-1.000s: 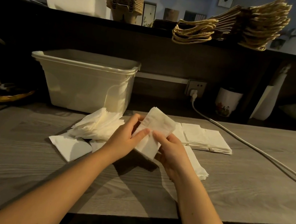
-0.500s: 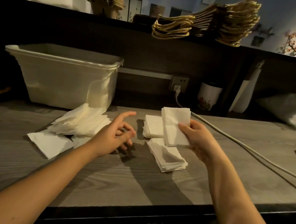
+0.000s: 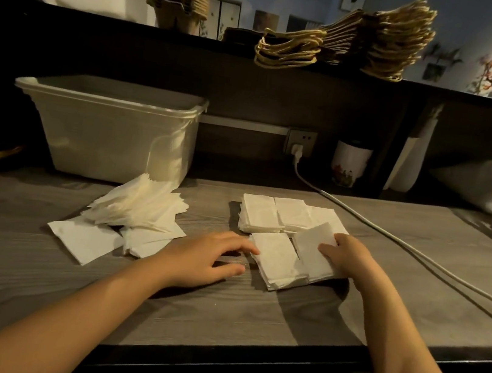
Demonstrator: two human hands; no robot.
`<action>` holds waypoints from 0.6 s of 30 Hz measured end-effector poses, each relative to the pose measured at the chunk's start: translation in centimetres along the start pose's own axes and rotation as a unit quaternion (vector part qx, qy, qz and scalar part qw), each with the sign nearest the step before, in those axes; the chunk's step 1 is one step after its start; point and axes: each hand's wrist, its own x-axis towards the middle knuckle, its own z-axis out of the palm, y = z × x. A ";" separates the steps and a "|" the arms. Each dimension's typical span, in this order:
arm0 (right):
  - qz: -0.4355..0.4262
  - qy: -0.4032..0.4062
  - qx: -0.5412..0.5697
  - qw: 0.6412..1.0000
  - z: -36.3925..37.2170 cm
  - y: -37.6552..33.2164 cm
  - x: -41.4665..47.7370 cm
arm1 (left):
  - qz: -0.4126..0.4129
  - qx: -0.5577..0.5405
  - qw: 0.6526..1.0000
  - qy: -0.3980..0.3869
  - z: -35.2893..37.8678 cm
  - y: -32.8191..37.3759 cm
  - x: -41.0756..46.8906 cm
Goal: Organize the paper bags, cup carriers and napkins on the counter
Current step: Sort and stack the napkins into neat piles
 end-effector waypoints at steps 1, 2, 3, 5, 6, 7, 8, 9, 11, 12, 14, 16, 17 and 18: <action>-0.006 0.004 -0.012 1.000 0.3 -0.2 0.0 | 0.009 0.018 1.000 -0.003 0.1 0.1 0.0; -0.013 0.007 -0.019 1.000 0.6 -0.2 0.0 | 0.018 0.033 0.999 -0.007 0.1 0.2 0.0; -0.022 0.007 -0.023 0.999 0.9 -0.3 0.1 | 0.024 0.039 0.999 -0.011 0.2 0.3 0.0; -0.031 0.009 -0.021 0.999 1.2 -0.4 0.1 | 0.033 0.021 0.999 -0.021 0.5 0.5 0.0; -0.029 0.010 -0.019 0.999 1.3 -0.5 0.1 | 0.039 0.018 0.999 -0.024 0.7 0.5 0.1; -0.028 0.013 -0.018 0.999 1.4 -0.5 0.1 | 0.046 0.026 0.998 -0.027 0.8 0.6 0.1; -0.028 0.017 -0.018 0.999 1.4 -0.6 0.1 | 0.052 0.037 0.997 -0.029 0.9 0.8 0.2; -0.030 0.021 -0.018 0.999 1.6 -0.6 0.1 | 0.057 0.048 0.997 -0.031 1.0 0.9 0.3; -0.036 0.034 -0.019 0.999 1.9 -0.6 0.0 | 0.059 0.078 0.995 -0.036 1.1 1.1 0.3; -0.041 0.041 -0.019 0.998 2.1 -0.5 -0.1 | 0.057 0.088 0.994 -0.038 1.1 1.1 0.3; -0.050 0.055 -0.020 0.997 2.5 -0.2 -0.3 | 0.049 0.088 0.994 -0.038 1.0 1.1 0.2; -0.053 0.071 -0.030 0.996 2.7 0.0 -0.5 | 0.043 0.090 0.995 -0.023 0.5 1.0 0.1; -0.052 0.084 -0.040 0.994 2.7 0.1 -0.6 | 0.038 0.101 0.994 -0.006 -0.1 1.0 0.1; -0.052 0.097 -0.056 0.992 2.7 0.1 -0.7 | 0.027 0.115 0.993 0.019 -0.8 0.8 0.0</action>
